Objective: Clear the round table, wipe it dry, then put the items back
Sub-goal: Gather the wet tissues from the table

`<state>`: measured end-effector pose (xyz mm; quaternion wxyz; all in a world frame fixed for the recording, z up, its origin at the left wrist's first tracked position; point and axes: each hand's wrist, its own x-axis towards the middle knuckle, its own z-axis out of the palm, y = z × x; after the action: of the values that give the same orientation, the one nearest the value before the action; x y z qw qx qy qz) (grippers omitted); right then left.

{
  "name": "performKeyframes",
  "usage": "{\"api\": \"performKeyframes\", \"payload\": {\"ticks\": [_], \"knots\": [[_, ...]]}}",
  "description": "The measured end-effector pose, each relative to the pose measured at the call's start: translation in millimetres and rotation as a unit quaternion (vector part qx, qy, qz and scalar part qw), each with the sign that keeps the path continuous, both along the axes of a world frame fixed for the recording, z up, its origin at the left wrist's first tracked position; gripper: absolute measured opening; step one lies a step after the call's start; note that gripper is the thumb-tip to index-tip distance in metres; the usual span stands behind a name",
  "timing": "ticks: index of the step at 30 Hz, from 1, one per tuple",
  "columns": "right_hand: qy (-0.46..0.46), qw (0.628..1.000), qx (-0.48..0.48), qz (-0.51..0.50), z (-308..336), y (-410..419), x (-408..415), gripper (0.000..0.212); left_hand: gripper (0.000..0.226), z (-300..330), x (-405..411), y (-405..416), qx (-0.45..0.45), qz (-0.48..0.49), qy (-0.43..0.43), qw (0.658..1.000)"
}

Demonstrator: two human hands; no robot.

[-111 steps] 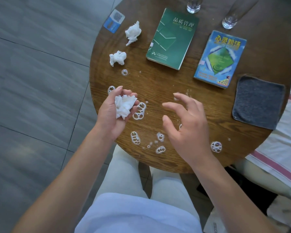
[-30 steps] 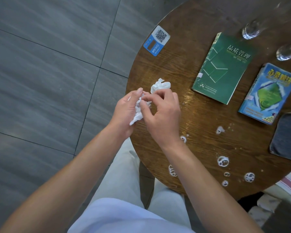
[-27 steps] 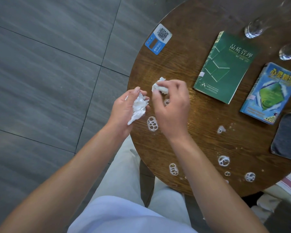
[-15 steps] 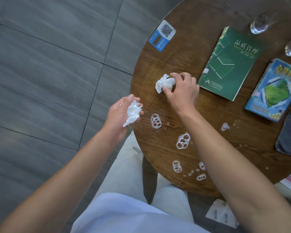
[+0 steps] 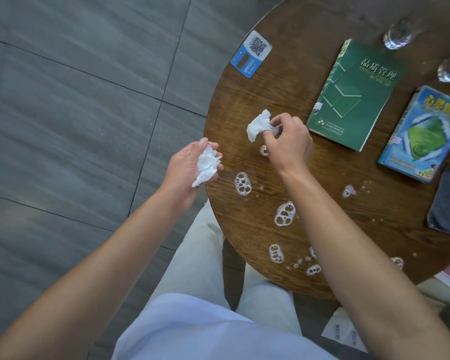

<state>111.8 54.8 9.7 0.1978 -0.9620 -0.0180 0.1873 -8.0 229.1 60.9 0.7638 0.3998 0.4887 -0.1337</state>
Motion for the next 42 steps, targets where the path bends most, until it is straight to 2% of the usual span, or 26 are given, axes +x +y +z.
{"api": "performKeyframes", "payload": {"ticks": [6, 12, 15, 19, 22, 27, 32, 35, 37, 40, 42], "knots": [[-0.056, 0.987, 0.146, -0.024, 63, -23, -45, 0.006, 0.026, 2, 5, -17, 0.006, -0.028, -0.003, 1.0], [-0.072, 0.967, 0.243, -0.014, 97, -50, -96, 0.014, 0.018, 10, 1, -64, 0.046, -0.041, -0.03, 0.998], [-0.095, 0.96, 0.263, -0.003, 107, -64, -112, 0.015, 0.02, 26, -1, -90, 0.03, -0.053, -0.039, 0.997], [-0.122, 0.955, 0.271, 0.016, 133, -91, -131, 0.025, 0.039, 61, -13, -130, -0.028, -0.082, -0.068, 0.994], [-0.149, 0.957, 0.246, 0.028, 152, -117, -148, 0.019, 0.046, 90, -28, -163, -0.06, -0.098, -0.113, 0.987], [-0.197, 0.965, 0.172, 0.033, 183, -171, -176, 0.014, 0.043, 131, -49, -226, 0.02, -0.188, -0.104, 0.977], [-0.221, 0.96, 0.173, -0.014, 225, -223, -206, 0.037, 0.049, 176, -68, -269, -0.071, -0.164, -0.08, 0.981], [-0.176, 0.956, 0.223, -0.072, 245, -248, -225, 0.045, 0.039, 195, -81, -286, -0.08, -0.132, -0.073, 0.985], [-0.087, 0.945, 0.278, -0.147, 255, -260, -239, 0.048, 0.035, 203, -91, -293, -0.067, -0.132, -0.085, 0.985], [0.041, 0.894, 0.382, -0.231, 264, -270, -262, 0.052, 0.034, 209, -105, -299, -0.032, -0.143, -0.125, 0.981], [0.043, 0.88, 0.41, -0.236, 266, -271, -279, 0.047, 0.031, 211, -113, -301, -0.006, -0.17, -0.165, 0.971]]}}
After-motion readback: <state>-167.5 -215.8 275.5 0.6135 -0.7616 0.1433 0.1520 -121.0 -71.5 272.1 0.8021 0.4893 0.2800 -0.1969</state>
